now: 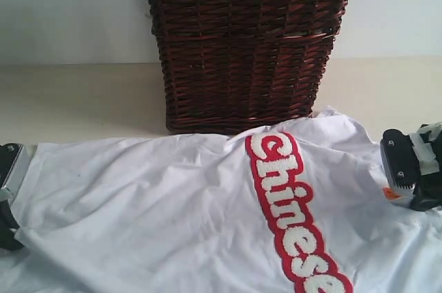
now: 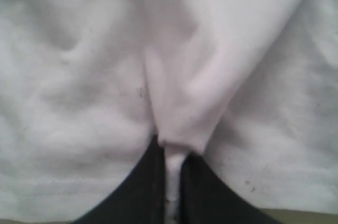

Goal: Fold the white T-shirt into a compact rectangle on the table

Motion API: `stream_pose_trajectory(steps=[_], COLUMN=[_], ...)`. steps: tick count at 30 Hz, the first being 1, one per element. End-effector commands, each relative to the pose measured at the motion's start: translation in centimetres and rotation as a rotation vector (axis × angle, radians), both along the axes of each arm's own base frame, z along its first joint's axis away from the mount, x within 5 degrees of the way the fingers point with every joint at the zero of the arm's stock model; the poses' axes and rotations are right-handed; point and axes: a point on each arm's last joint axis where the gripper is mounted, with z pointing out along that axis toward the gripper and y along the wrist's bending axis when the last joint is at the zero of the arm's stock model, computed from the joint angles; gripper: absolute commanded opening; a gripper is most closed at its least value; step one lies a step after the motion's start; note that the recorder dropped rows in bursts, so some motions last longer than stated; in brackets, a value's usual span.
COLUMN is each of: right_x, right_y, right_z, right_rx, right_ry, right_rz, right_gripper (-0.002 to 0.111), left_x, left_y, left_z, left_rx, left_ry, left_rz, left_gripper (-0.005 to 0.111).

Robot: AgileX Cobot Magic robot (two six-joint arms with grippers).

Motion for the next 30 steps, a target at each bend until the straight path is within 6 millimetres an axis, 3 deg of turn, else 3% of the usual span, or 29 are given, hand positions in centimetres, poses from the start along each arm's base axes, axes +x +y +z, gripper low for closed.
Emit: stream_pose_trajectory(steps=[1, 15, 22, 30], right_x=[0.2, -0.5, -1.0, -1.7], right_y=[-0.1, -0.4, -0.9, -2.0], right_z=[1.3, 6.1, 6.7, 7.5], right_rx=[-0.002, -0.044, -0.086, -0.206], right_ry=[-0.069, -0.204, -0.189, -0.175], right_rz=[-0.029, -0.045, -0.072, -0.134], right_gripper=[0.0, 0.0, 0.0, 0.0], left_x=[0.3, 0.7, 0.2, -0.9], left_y=[0.4, 0.8, 1.2, 3.2], left_z=[-0.4, 5.9, 6.6, 6.8], left_rx=[0.065, 0.105, 0.157, 0.394], left_ry=[-0.06, -0.304, -0.283, -0.222], left_rz=[0.063, 0.251, 0.304, 0.318], left_gripper=[0.0, 0.0, 0.0, 0.0])
